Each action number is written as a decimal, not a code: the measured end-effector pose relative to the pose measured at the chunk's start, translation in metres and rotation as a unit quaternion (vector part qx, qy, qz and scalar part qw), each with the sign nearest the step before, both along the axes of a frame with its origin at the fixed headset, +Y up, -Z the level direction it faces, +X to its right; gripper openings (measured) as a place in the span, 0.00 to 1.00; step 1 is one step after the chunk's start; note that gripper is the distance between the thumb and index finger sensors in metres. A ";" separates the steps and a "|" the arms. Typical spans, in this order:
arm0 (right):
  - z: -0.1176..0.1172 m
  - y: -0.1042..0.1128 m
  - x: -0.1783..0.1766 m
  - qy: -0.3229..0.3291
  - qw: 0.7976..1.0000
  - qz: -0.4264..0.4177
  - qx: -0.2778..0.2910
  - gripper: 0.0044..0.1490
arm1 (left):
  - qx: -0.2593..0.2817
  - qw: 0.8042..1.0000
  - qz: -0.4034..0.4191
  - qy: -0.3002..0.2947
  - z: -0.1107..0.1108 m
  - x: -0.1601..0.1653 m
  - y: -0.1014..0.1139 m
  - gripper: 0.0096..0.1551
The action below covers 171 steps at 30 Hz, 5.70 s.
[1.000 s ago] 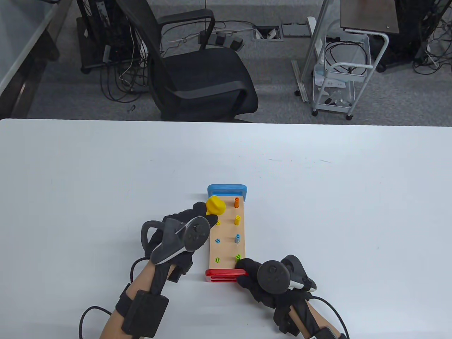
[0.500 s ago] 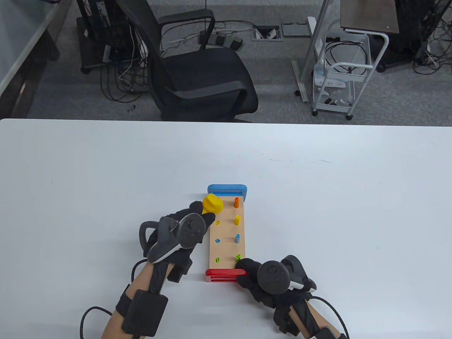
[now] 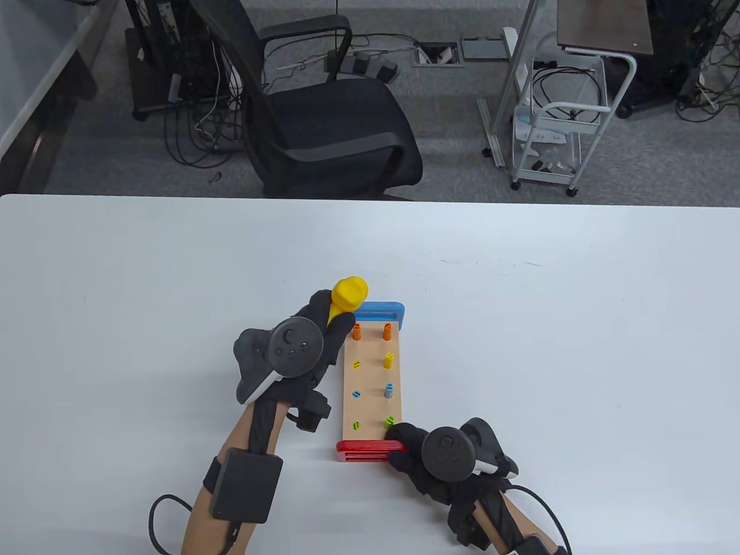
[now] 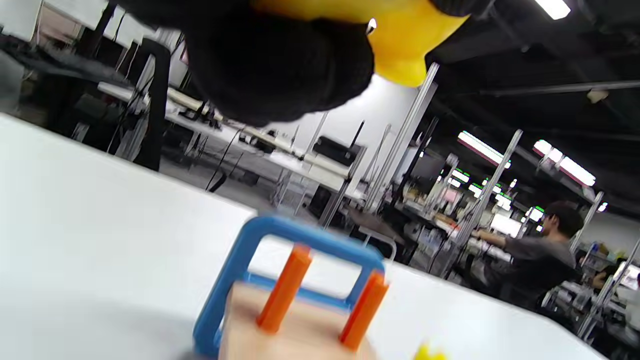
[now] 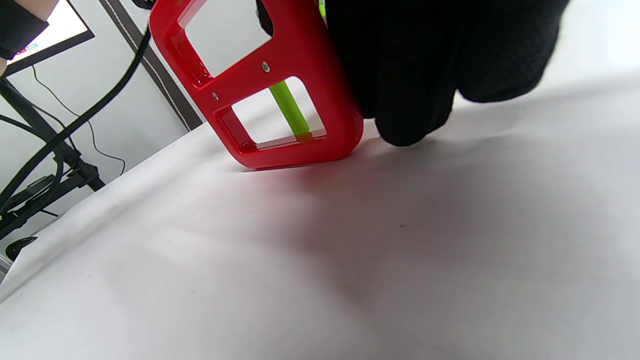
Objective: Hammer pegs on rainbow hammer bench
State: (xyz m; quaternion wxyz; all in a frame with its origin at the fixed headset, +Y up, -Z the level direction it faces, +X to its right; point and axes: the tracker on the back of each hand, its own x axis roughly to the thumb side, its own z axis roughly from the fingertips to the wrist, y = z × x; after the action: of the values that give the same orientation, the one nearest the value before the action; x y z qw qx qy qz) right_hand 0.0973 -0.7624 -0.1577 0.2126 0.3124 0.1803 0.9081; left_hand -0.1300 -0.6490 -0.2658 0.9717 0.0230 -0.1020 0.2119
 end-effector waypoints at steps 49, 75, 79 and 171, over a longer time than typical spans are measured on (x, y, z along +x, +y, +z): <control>0.000 0.000 0.000 0.000 1.000 0.005 0.002 0.39 | -0.031 0.999 -0.011 0.001 0.004 0.009 0.007 0.40; 0.000 0.001 -0.001 0.002 1.000 0.004 0.003 0.39 | -0.038 0.998 -0.057 0.016 0.005 0.007 0.003 0.39; 0.000 0.001 -0.001 0.002 1.000 0.006 0.004 0.39 | 0.026 0.999 0.016 0.038 0.006 0.004 0.001 0.40; 0.000 0.006 0.000 0.004 1.000 0.015 0.019 0.41 | -0.073 0.997 0.009 -0.004 0.097 -0.024 -0.049 0.41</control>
State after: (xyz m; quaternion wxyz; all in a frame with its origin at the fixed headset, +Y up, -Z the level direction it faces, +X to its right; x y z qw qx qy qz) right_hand 0.0970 -0.7568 -0.1575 0.1921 0.3172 0.1689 0.9132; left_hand -0.1537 -0.6979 -0.1690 0.9684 -0.0479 -0.0897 0.2279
